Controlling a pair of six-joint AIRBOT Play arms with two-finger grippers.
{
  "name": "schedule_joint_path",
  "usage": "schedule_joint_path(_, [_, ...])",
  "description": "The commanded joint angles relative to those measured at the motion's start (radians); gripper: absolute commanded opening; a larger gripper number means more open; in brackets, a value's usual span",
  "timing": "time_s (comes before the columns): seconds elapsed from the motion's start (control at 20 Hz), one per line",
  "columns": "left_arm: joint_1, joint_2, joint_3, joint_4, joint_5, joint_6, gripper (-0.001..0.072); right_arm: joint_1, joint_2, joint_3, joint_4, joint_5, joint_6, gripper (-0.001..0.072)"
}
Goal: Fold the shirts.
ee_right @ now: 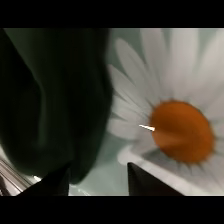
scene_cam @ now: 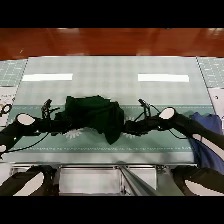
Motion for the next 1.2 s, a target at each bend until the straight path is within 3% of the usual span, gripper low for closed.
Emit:
schedule_joint_path(0.0, [0.0, 0.001, 0.001, -0.003, 0.002, 0.0, 0.002, 0.074, -0.111, 0.097, 0.043, -0.034, -0.002, 0.041])
schedule_joint_path(0.1, [0.0, 0.001, 0.001, -0.003, 0.003, 0.0, 0.002, 0.089, -0.14, 0.132, 0.046, -0.048, 0.002, 0.0373])
schedule_joint_path(0.2, [0.0, 0.001, 0.001, -0.003, 0.003, 0.0, 0.002, 0.093, -0.145, 0.158, 0.054, -0.048, 0.0, 0.0208])
schedule_joint_path(0.25, [0.0, 0.001, 0.003, -0.003, 0.003, 0.0, 0.002, 0.093, -0.144, 0.177, 0.053, -0.023, -0.023, 0.0062])
schedule_joint_path(0.3, [0.0, 0.002, 0.011, -0.002, 0.0, 0.001, 0.002, 0.092, -0.142, 0.198, 0.052, 0.004, -0.056, 0.0021])
schedule_joint_path(0.45, [0.0, 0.032, 0.084, -0.002, -0.018, 0.0, 0.002, 0.068, -0.099, 0.288, -0.061, 0.102, -0.036, 0.0021])
schedule_joint_path(0.65, [0.024, 0.161, 0.309, -0.002, 0.0, 0.034, 0.002, -0.055, 0.029, 0.53, -0.34, 0.149, 0.154, 0.002])
schedule_joint_path(0.8, [0.069, 0.284, 0.541, -0.002, 0.061, -0.02, 0.0019, -0.169, 0.104, 0.869, -0.455, 0.313, 0.183, 0.002])
schedule_joint_path(0.95, [0.141, 0.381, 0.792, -0.002, 0.059, -0.019, 0.0019, -0.216, 0.183, 1.166, -0.598, 0.471, 0.197, 0.002])
schedule_joint_path(1.15, [0.256, 0.49, 1.04, 0.005, 0.059, -0.019, 0.002, -0.215, 0.345, 1.368, -0.729, 0.57, 0.2, 0.002])
